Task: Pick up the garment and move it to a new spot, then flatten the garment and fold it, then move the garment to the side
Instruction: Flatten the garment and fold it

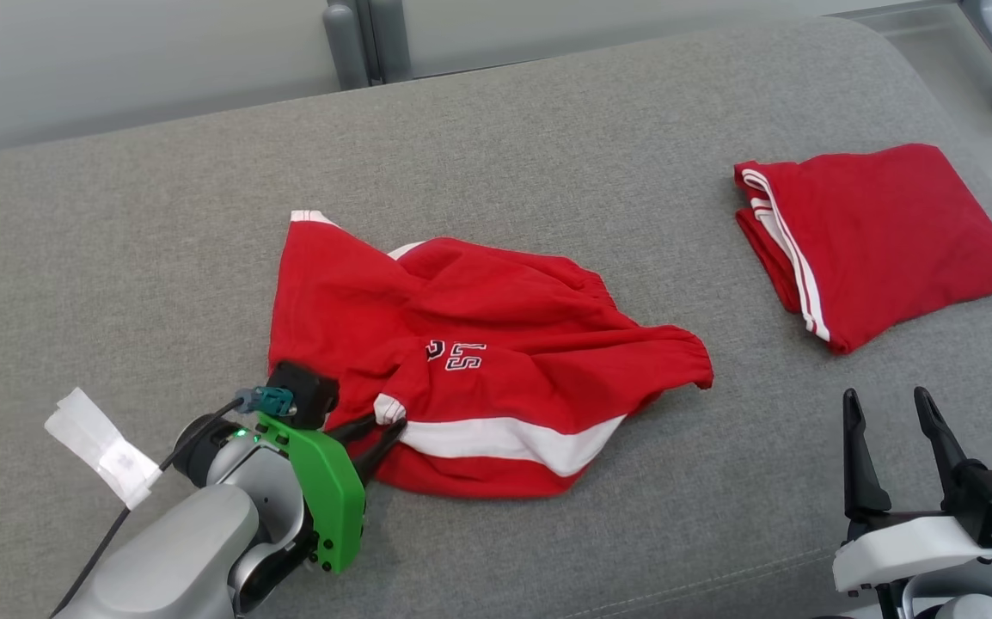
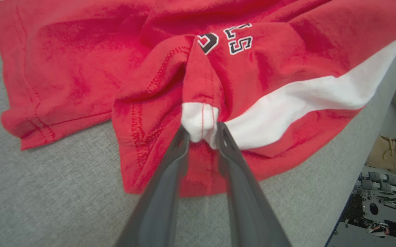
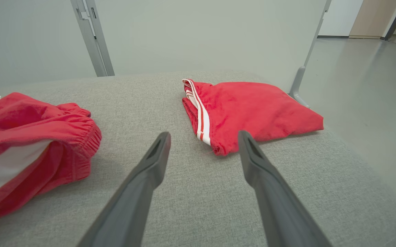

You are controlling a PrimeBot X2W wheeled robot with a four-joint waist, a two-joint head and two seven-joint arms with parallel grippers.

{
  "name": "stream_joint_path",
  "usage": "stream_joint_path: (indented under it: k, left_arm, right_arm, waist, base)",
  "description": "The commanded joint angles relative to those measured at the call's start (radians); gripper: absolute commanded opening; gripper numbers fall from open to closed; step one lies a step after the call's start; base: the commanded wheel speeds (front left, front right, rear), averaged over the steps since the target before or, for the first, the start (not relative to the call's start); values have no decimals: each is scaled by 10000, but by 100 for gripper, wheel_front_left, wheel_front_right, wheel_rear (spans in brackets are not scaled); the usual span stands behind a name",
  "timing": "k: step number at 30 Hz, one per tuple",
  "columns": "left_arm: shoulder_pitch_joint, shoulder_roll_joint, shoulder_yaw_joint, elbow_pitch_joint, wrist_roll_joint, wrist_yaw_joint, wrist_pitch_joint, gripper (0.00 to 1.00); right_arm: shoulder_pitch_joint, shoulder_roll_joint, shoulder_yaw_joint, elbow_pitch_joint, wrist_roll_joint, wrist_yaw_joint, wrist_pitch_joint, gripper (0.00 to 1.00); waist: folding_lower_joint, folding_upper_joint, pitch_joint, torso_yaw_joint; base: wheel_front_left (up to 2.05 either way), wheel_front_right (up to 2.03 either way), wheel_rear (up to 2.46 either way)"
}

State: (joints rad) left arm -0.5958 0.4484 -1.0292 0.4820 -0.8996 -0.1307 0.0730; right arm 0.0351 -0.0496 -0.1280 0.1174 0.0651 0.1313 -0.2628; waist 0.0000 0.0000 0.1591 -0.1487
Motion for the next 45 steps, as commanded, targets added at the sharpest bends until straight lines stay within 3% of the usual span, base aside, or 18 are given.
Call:
stream_joint_path:
  k: [1, 7, 12, 18, 22, 24, 25, 26, 29, 31, 36, 39, 42, 45]
  left_arm:
    - [-246, 162, -181, -154, -269, 4, -81, 0]
    - [-425, 580, -307, -1019, -1160, 4, -343, 0]
    - [51, 1644, 301, -1834, -2139, 34, -719, 0]
    - [1456, 3011, 821, -2403, -2777, 673, -1334, 0]
    - [2381, 3323, 881, -2376, -3024, 1083, -1830, 0]
    - [2738, 3293, 941, -2340, -3152, 1244, -2106, 35]
    - [2885, 3268, 963, -2331, -3182, 1336, -2228, 77]
    - [3022, 3246, 981, -2327, -3226, 1432, -2329, 100]
    - [3310, 3370, 959, -2460, -3239, 1805, -2400, 100]
    - [3539, 3639, 933, -2746, -3225, 2283, -2273, 100]
    - [3975, 4696, 777, -4481, -2751, 4108, -1685, 100]
    - [3788, 5045, 758, -6157, -2263, 5101, -1486, 100]
    - [3018, 4763, 498, -7600, -1438, 5721, -996, 100]
    - [2118, 3711, 76, -7995, -997, 5808, -240, 100]
  right_arm:
    - [-134, -23, 20, 7, 61, -12, -23, 100]
    - [-44, -25, -30, 24, 53, -12, -23, 100]
    - [44, -25, 47, 35, 68, -12, -23, 100]
    - [32, -25, 130, -3, 223, -12, -22, 100]
    - [4, -25, 133, 45, 260, -12, -22, 100]
    - [-48, -25, 135, 61, 277, -12, -22, 100]
    - [-89, -25, 136, 68, 281, -12, -22, 100]
    - [-123, -25, 137, 76, 287, -12, -22, 100]
    - [-185, -25, 194, 106, 294, -12, -22, 100]
    - [-223, -26, 260, 115, 298, -12, -22, 100]
    - [-288, -26, 260, 57, 372, -12, -22, 100]
    - [-376, -25, 228, 18, 417, -12, -22, 100]
    - [-457, -23, 242, 4, 478, -12, -22, 100]
    - [-605, -28, 299, 34, 573, -12, -22, 100]
  waist:
    - [0, 0, -31, 80]
    - [0, 0, -156, 246]
    - [0, 0, -273, 262]
    - [0, 0, -87, 213]
    - [0, 0, 56, 253]
    - [0, 0, 119, 268]
    - [0, 0, 148, 278]
    - [0, 0, 171, 289]
    - [0, 0, 213, 293]
    - [0, 0, 230, 231]
    - [0, 0, 374, 108]
    - [0, 0, 553, 25]
    - [0, 0, 762, -56]
    - [0, 0, 957, -190]
  base:
    - [0, 0, 0]
    - [0, 0, 0]
    - [0, 0, 0]
    - [0, 0, 0]
    - [0, 0, 0]
    - [0, 0, 0]
    - [0, 0, 0]
    - [0, 0, 0]
    - [0, 0, 0]
    - [0, 0, 0]
    - [0, 0, 0]
    - [0, 0, 0]
    - [0, 0, 0]
    - [0, 0, 0]
